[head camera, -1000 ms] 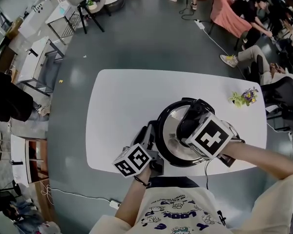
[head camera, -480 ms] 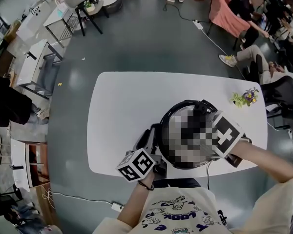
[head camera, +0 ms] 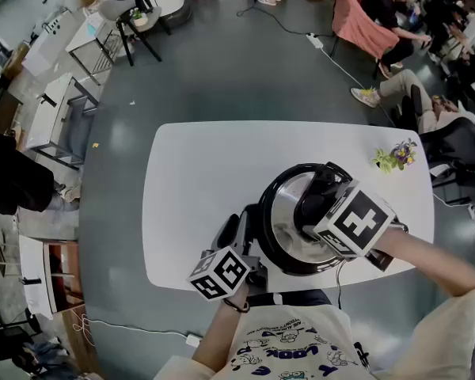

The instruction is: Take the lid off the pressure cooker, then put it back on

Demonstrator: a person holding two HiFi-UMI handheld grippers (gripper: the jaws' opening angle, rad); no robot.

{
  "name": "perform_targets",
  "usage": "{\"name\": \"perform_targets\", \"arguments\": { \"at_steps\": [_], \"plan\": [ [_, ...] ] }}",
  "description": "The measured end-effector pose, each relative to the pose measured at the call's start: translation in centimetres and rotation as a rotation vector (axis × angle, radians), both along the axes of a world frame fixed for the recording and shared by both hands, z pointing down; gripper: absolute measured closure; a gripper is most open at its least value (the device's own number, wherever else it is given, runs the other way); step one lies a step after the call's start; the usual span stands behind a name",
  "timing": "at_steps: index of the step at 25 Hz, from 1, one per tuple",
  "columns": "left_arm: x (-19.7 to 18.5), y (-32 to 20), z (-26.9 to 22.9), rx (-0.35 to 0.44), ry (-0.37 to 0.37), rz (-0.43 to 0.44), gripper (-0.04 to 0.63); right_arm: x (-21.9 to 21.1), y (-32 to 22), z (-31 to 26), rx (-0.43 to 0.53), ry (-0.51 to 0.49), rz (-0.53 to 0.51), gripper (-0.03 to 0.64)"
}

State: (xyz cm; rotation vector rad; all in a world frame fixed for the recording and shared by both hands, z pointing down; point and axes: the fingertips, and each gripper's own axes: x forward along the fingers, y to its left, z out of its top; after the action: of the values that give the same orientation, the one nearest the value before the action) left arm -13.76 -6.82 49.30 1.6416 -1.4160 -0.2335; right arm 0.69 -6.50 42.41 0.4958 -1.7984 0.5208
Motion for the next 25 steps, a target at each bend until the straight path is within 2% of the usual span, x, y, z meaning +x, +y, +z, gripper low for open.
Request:
{"name": "perform_targets", "arguments": {
  "at_steps": [11, 17, 20, 25],
  "plan": [
    [-1.1, 0.0, -3.3, 0.080, -0.048, -0.065, 0.454, -0.3, 1.0, -0.9, 0.003, -0.022, -0.065, 0.324],
    [-0.9, -0.3, -5.5, 0.130, -0.090, -0.069, 0.454, 0.7, 0.6, -2.1, 0.008, -0.047, -0.028, 0.324],
    [0.2, -0.4, -6.5, 0.152, -0.093, -0.042, 0.454, 2.1, 0.5, -2.6, 0.023, -0.040, -0.007, 0.324],
    [1.8, -0.6, -8.8, 0.209, -0.144, 0.000, 0.455, 4.7, 0.8, -3.4, 0.023, -0.049, 0.062, 0.324]
  ]
}}
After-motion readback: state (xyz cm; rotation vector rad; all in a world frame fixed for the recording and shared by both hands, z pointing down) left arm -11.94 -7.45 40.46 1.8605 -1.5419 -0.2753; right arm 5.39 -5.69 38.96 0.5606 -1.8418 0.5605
